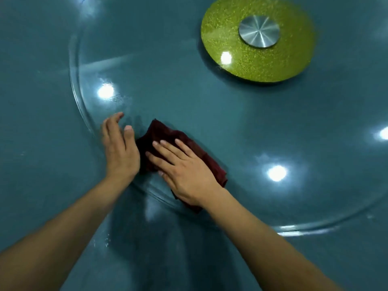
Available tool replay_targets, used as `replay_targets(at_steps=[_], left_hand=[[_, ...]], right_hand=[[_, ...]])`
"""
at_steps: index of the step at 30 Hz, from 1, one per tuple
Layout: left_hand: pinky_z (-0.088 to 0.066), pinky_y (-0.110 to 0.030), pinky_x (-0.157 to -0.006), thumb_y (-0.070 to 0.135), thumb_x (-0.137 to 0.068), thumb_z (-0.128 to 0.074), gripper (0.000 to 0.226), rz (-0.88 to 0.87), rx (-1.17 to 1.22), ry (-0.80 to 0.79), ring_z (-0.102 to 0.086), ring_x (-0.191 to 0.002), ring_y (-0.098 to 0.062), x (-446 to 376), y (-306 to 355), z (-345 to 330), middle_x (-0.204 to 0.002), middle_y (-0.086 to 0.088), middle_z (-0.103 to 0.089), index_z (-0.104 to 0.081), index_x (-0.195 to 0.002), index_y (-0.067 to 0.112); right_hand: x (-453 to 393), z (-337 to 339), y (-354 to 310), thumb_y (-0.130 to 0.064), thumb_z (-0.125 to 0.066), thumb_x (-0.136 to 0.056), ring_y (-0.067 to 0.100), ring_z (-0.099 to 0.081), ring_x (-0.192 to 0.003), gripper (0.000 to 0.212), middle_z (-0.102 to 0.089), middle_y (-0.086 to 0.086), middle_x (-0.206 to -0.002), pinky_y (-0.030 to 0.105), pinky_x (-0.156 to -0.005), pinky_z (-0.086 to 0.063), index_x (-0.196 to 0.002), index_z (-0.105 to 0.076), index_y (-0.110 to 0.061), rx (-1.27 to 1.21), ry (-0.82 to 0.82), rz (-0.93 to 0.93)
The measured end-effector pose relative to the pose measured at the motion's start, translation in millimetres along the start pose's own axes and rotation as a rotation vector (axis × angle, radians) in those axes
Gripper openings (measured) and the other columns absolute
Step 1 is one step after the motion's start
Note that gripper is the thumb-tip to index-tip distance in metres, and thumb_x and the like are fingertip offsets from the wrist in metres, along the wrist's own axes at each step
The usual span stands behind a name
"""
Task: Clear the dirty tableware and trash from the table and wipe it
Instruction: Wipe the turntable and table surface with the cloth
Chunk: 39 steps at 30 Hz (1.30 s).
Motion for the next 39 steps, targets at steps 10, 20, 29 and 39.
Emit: replay_targets(at_steps=[10, 20, 29, 39], left_hand=[[-0.022, -0.047, -0.117, 0.04, -0.1, -0.037, 0.052, -0.128, -0.338, -0.169, -0.035, -0.136, -0.041, 28.0, 10.8, -39.9, -0.149, -0.024, -0.039, -0.051, -0.139, 0.01], [-0.021, -0.05, -0.118, 0.043, -0.097, -0.036, 0.057, -0.105, -0.379, -0.197, -0.033, -0.139, -0.043, 49.4, 20.4, -48.3, -0.152, -0.025, -0.036, -0.049, -0.141, 0.009], [-0.029, -0.055, -0.116, 0.032, -0.099, -0.044, 0.053, -0.256, -0.416, -0.415, -0.037, -0.137, -0.048, 59.0, 24.7, -37.5, -0.152, -0.028, -0.036, -0.045, -0.145, 0.004], [-0.02, -0.05, -0.124, 0.044, -0.099, -0.031, 0.064, -0.492, -0.573, -0.62, -0.024, -0.152, -0.035, 139.3, 12.6, -8.7, -0.165, -0.011, -0.027, -0.03, -0.158, 0.021]], right_hand=[[219.0, 30.6, 112.2, -0.032, -0.036, -0.105, 0.016, -0.019, -0.153, 0.052, -0.025, 0.0, -0.165, 0.044, -0.125, -0.015, -0.156, -0.033, -0.027, -0.005, 0.169, -0.562], [271.8, 53.3, 200.7, -0.038, -0.029, -0.103, 0.022, -0.019, -0.153, 0.056, -0.023, 0.007, -0.165, 0.045, -0.125, -0.009, -0.158, -0.029, -0.025, 0.043, 0.341, -1.088], [149.2, -1.8, -4.3, -0.032, -0.04, -0.105, 0.019, -0.019, -0.153, 0.053, -0.026, 0.004, -0.164, 0.045, -0.125, -0.013, -0.157, -0.032, -0.023, 0.015, 0.241, -0.459], [259.4, 33.3, 118.4, -0.033, -0.033, -0.104, 0.019, -0.024, -0.151, 0.05, -0.032, 0.002, -0.162, 0.041, -0.125, -0.012, -0.154, -0.037, -0.026, 0.009, 0.377, -0.932]])
Point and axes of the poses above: each hand's wrist, its own x-axis away from the middle knuckle, its own z-axis out of the back of the hand, y = z × x, the point moved 10 cm from there along -x, towards the middle knuckle
